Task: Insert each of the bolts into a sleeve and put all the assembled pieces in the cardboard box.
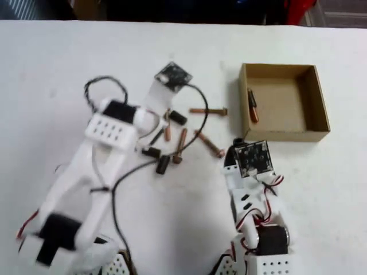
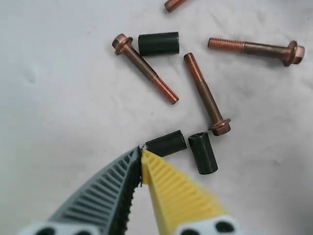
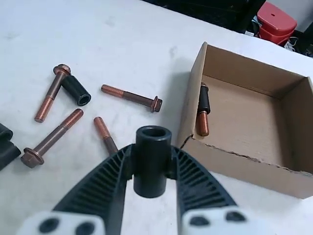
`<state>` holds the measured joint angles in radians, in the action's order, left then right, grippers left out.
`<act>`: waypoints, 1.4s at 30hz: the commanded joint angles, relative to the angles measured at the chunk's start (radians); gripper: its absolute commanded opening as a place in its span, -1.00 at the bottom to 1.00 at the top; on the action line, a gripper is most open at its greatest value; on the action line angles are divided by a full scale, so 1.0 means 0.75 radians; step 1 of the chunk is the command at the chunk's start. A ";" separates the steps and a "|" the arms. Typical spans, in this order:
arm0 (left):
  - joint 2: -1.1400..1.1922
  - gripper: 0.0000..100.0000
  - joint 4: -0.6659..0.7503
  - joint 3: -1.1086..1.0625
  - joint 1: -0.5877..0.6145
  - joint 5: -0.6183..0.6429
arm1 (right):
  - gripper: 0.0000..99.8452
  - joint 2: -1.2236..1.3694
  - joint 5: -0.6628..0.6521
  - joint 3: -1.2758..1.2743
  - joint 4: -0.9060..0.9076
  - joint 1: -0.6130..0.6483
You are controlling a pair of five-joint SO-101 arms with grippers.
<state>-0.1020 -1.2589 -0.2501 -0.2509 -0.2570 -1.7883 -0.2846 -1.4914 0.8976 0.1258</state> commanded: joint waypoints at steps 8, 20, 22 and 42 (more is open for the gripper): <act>0.543 -0.95 -0.421 0.698 -0.122 0.248 | -0.97 -0.015 0.012 0.004 -0.028 -0.030; 0.942 -0.95 -0.485 1.189 -0.197 0.432 | -0.97 -0.015 0.012 0.002 -0.024 -0.030; 1.018 -0.95 -0.487 1.272 -0.195 0.501 | -0.97 -0.015 0.012 0.002 -0.024 -0.030; 1.537 -0.80 -0.628 1.939 -0.071 0.706 | -0.97 -0.015 0.012 -0.010 -0.024 -0.030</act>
<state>1.0579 -1.7131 1.1324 -0.3368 0.2616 -1.7883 -0.2846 -1.5113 0.8976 0.1120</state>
